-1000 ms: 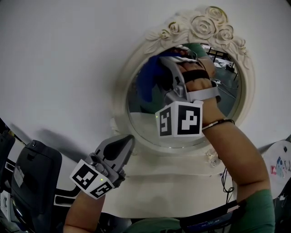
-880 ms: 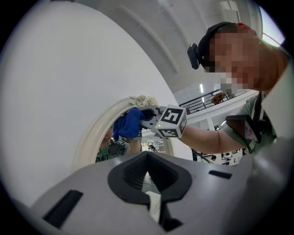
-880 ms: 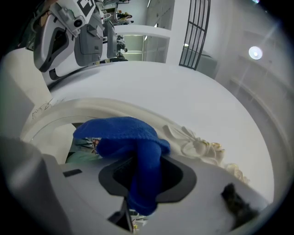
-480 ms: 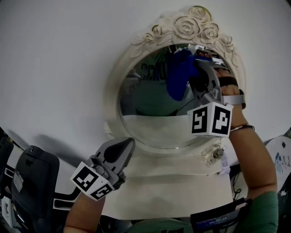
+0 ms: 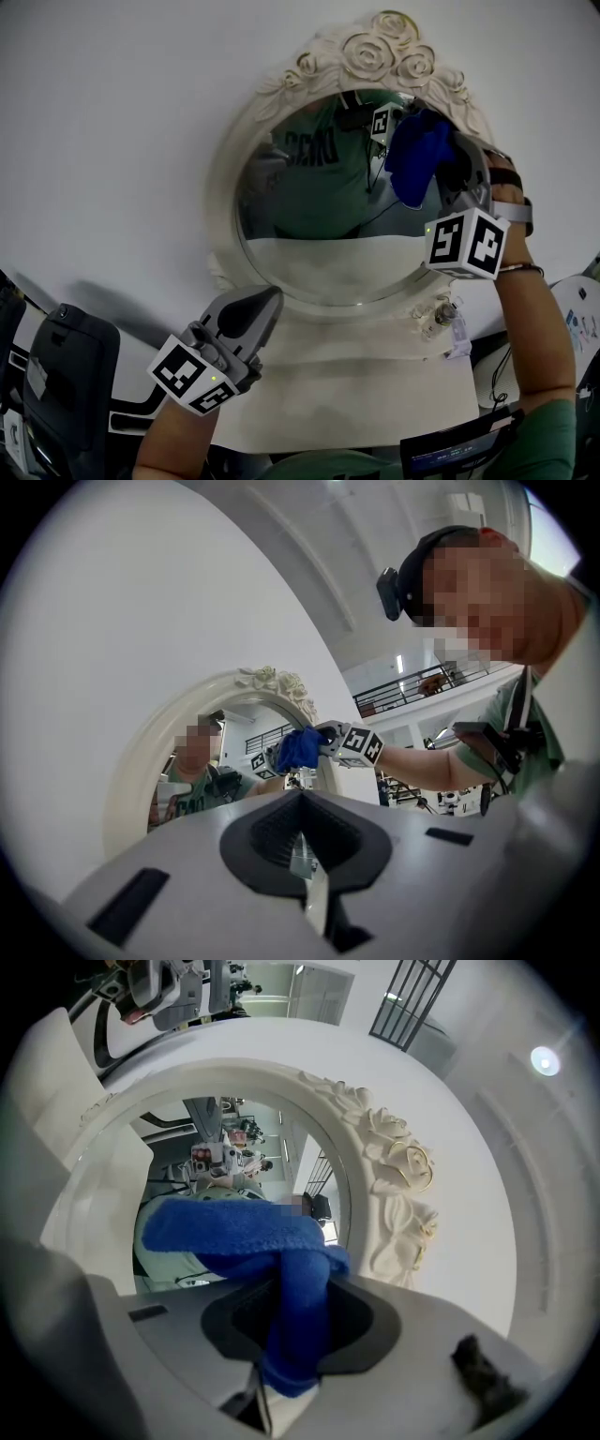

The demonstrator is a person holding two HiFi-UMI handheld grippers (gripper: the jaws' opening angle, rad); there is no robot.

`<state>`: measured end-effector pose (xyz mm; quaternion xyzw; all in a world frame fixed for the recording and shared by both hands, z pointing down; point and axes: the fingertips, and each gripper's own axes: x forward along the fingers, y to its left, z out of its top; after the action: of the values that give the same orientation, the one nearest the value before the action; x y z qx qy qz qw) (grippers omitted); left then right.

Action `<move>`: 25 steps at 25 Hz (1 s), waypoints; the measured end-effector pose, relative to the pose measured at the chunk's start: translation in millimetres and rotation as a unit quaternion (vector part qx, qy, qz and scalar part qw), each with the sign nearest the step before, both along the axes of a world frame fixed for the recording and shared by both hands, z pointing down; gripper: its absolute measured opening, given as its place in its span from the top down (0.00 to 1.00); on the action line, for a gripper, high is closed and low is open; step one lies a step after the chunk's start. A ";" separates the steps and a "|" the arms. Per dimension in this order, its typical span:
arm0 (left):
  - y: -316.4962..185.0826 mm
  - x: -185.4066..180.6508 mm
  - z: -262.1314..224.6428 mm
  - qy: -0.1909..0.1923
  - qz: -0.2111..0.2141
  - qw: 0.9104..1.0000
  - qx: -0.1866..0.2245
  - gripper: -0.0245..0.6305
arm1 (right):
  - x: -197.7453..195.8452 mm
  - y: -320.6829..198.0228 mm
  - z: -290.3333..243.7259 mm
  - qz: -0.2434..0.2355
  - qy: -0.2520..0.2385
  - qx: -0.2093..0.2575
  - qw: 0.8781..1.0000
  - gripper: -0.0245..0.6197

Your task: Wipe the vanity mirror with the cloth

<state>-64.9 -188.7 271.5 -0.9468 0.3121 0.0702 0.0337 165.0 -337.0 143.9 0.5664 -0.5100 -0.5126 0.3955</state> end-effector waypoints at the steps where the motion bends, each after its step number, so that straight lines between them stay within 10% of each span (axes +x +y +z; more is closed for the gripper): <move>1: 1.4 -0.8 -0.3 -0.001 -0.001 1.000 0.001 0.97 | 0.9 -0.2 0.4 0.002 0.000 -0.001 1.000 0.79; 5: 4.2 -10.1 -0.6 -0.005 -0.009 1.000 0.004 0.97 | -13.1 5.8 -6.7 -0.022 -0.020 0.000 1.000 0.79; 14: 7.3 -36.0 3.9 0.001 -0.030 1.000 -0.002 0.97 | -190.7 27.8 14.0 -0.202 0.026 -0.001 0.979 0.79; 25: 11.3 -60.1 8.7 0.005 -0.044 0.999 -0.004 0.97 | -254.6 1.5 22.0 -0.200 0.052 -0.010 0.978 0.79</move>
<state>-125.0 -177.4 280.2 -0.9319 0.3541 0.0722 0.0310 -89.6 -335.5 165.9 0.4210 -0.5970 -0.6051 0.3165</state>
